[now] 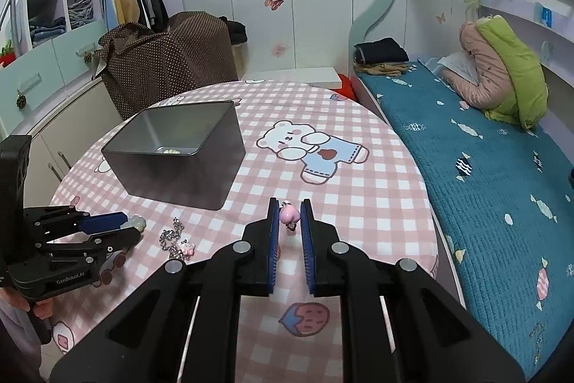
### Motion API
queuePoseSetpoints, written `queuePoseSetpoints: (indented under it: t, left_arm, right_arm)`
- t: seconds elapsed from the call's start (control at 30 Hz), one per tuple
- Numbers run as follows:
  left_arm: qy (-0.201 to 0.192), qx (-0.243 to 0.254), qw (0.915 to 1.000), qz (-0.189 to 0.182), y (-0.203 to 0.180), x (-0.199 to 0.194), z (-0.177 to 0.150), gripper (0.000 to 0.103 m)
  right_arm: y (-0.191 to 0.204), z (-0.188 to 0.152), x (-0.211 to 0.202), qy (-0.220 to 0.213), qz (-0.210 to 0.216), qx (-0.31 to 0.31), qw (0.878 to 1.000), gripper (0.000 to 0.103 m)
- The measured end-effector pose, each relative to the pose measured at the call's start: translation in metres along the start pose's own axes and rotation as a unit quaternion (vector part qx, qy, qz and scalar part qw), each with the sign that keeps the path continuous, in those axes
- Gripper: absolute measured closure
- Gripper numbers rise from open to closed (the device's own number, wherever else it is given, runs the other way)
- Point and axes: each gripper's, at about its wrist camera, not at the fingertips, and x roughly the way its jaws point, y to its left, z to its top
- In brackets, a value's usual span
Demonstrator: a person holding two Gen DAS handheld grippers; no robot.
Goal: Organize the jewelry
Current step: 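Carry the jade pendant and pink charm over the grey box with both tools, then open the left tool to drop the jade pendant into the box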
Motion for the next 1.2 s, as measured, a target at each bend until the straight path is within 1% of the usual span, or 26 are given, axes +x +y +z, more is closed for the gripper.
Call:
queuePoseSetpoints:
  t: [0.27, 0.43, 0.57, 0.63, 0.93, 1.07, 1.2]
  left_arm:
    - [-0.018, -0.004, 0.9998, 0.004, 0.005, -0.013, 0.003, 0.075]
    - [-0.035, -0.002, 0.9993, 0.008, 0.004, -0.025, 0.009, 0.075]
    - [-0.051, 0.003, 0.9986, 0.009, 0.005, -0.036, 0.016, 0.075]
    - [-0.063, 0.008, 0.9979, 0.016, 0.004, -0.042, 0.021, 0.075]
    - [-0.096, 0.005, 0.9952, 0.021, 0.011, -0.055, 0.041, 0.075]
    - [-0.105, 0.001, 0.9942, 0.027, 0.017, -0.055, 0.047, 0.075]
    - [-0.107, 0.000, 0.9938, 0.030, 0.022, -0.052, 0.052, 0.075]
  right_arm:
    - [0.006, 0.002, -0.001, -0.004, 0.008, -0.005, 1.000, 0.091]
    - [0.014, 0.011, -0.003, -0.014, 0.014, -0.014, 1.000, 0.091]
    - [0.021, 0.021, -0.006, -0.028, 0.017, -0.020, 0.999, 0.092]
    - [0.024, 0.027, -0.008, -0.037, 0.021, -0.021, 0.999, 0.092]
    - [0.049, 0.050, -0.009, -0.066, 0.049, -0.035, 0.996, 0.091]
    - [0.057, 0.056, -0.002, -0.066, 0.059, -0.040, 0.995, 0.091]
    - [0.064, 0.061, 0.010, -0.058, 0.069, -0.043, 0.995, 0.091]
